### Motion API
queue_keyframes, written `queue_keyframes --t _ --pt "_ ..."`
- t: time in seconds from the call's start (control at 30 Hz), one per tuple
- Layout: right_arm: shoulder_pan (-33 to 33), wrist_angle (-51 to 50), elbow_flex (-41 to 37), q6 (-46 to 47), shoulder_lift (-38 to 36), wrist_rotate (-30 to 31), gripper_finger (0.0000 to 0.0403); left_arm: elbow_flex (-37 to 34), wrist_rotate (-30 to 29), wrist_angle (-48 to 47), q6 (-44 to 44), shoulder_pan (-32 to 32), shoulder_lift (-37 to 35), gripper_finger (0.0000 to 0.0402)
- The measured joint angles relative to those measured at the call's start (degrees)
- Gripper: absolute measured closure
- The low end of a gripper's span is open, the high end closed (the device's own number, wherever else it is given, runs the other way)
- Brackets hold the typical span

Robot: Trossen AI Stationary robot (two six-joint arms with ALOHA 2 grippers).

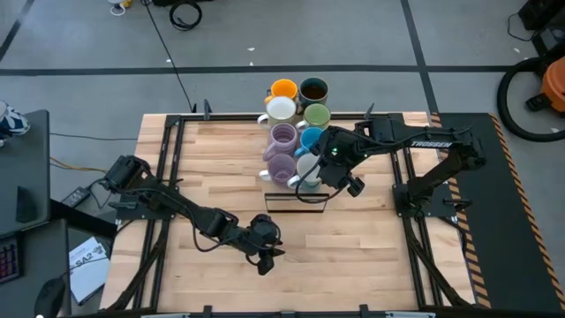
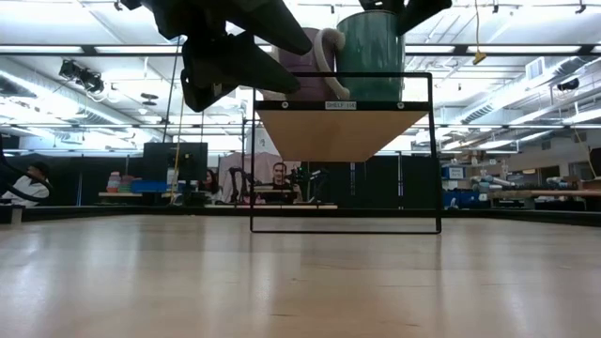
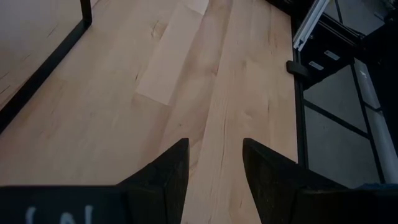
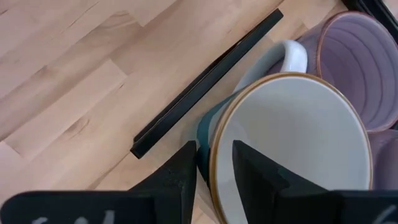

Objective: Place coffee mugs
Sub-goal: Put the white and blue mug on the shelf

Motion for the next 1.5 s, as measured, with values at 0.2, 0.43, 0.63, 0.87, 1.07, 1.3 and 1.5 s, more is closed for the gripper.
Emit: queue_keyframes --t 0.2,0.43,0.63,0.87,1.07,1.3,1.5 --pt "0.0 0.0 0.0 0.0 0.0 0.0 0.0295 0.0 0.0 0.0 0.0 0.0 0.0 0.0244" --pt "0.0 0.0 0.0 0.0 0.0 0.0 0.0295 0.0 0.0 0.0 0.0 0.0 0.0 0.0244" --pt "0.0 0.0 0.0 0.0 0.0 0.0 0.0288 0.0 0.0 0.0 0.0 0.0 0.0 0.0244" --pt "0.0 0.0 0.0 -0.1 0.0 0.1 0.0261 0.0 0.0 0.0 0.0 0.0 0.0 0.0244" --pt "0.0 0.8 0.0 0.0 0.0 0.1 0.0241 0.0 0.0 0.0 0.0 0.0 0.0 0.0244" --pt "0.0 2.1 0.4 -0.2 0.0 0.1 0.0242 0.0 0.0 0.0 0.0 0.0 0.0 0.0244" --pt "0.0 1.7 2.8 0.0 -0.3 1.1 0.0242 0.0 0.0 0.0 0.0 0.0 0.0 0.0244"
